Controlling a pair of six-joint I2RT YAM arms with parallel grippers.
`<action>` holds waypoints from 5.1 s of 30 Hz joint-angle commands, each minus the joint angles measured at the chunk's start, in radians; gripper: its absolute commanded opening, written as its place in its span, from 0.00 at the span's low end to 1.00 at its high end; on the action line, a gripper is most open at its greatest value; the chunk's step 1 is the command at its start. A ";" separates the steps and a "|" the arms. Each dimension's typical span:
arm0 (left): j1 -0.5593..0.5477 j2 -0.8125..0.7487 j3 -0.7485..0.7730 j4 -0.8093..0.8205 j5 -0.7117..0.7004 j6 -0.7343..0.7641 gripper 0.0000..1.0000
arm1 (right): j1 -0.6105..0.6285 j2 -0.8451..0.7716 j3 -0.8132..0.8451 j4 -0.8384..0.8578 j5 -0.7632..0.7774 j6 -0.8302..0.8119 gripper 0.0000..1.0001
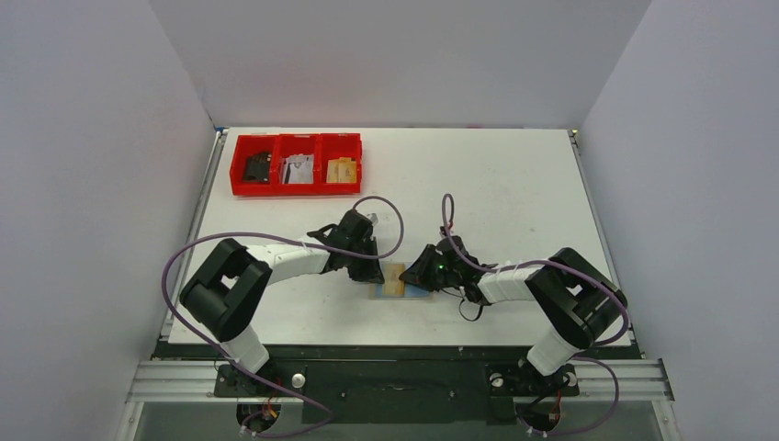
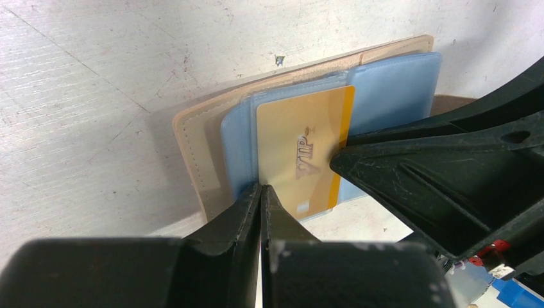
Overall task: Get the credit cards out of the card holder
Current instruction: Remove the credit card from the card holder, then place the credit card in the storage box.
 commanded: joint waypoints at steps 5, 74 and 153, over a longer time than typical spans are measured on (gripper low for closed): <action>-0.017 0.054 -0.009 -0.017 -0.050 0.002 0.00 | -0.018 -0.002 -0.040 0.140 -0.009 0.037 0.05; 0.030 -0.128 0.134 -0.053 0.109 -0.006 0.32 | -0.143 -0.394 -0.004 -0.269 -0.020 -0.131 0.00; 0.551 -0.010 0.507 -0.037 0.258 0.143 0.00 | -0.183 -0.541 0.195 -0.598 0.066 -0.220 0.73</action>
